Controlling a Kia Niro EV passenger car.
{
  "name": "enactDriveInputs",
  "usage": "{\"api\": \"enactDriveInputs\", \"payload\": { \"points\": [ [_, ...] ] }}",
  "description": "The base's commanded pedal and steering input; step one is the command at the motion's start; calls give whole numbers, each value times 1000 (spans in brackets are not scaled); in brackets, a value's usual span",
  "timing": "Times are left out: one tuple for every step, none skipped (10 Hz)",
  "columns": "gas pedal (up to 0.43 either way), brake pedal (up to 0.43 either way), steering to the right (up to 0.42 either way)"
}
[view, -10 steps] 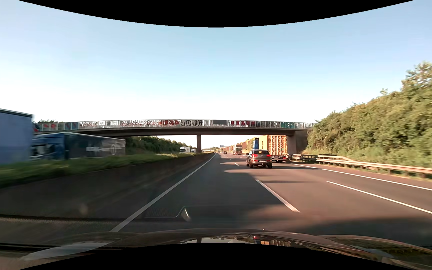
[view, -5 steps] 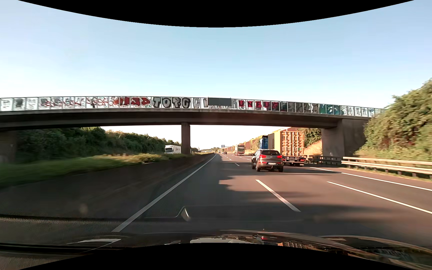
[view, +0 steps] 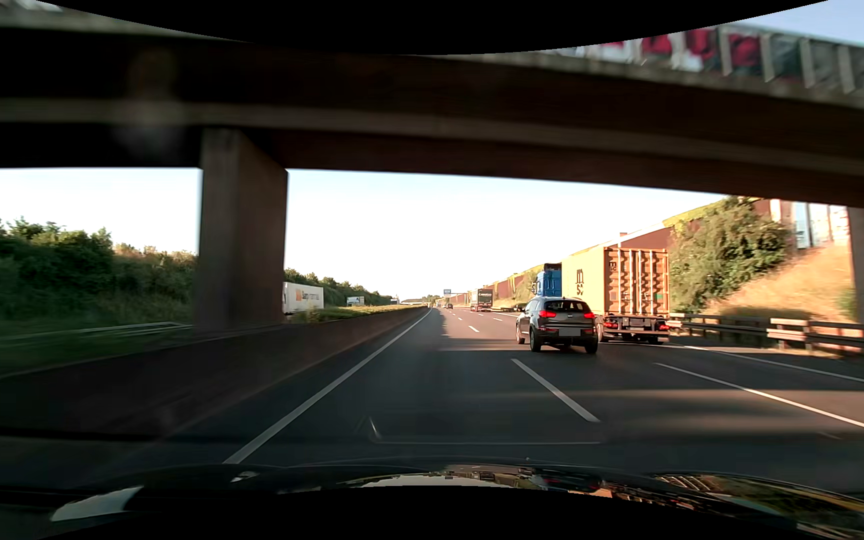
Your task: Follow the waypoints while adhering to traffic rules and regulations
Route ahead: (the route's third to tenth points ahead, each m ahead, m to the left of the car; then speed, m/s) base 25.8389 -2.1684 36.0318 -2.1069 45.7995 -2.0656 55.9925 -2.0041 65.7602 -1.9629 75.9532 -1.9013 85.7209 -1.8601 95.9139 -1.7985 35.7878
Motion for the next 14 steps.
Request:
{"api": "enactDriveInputs", "payload": {
  "points": [
    [319,0,-2],
    [319,0,-2],
    [319,0,-2],
    [319,0,-2],
    [319,0,-3],
    [319,0,-3],
    [319,0,-3],
    [319,0,-3],
    [319,0,-3],
    [319,0,-2],
    [319,0,-3],
    [319,0,-3],
    [319,0,-3],
    [319,0,-3]
  ]
}}
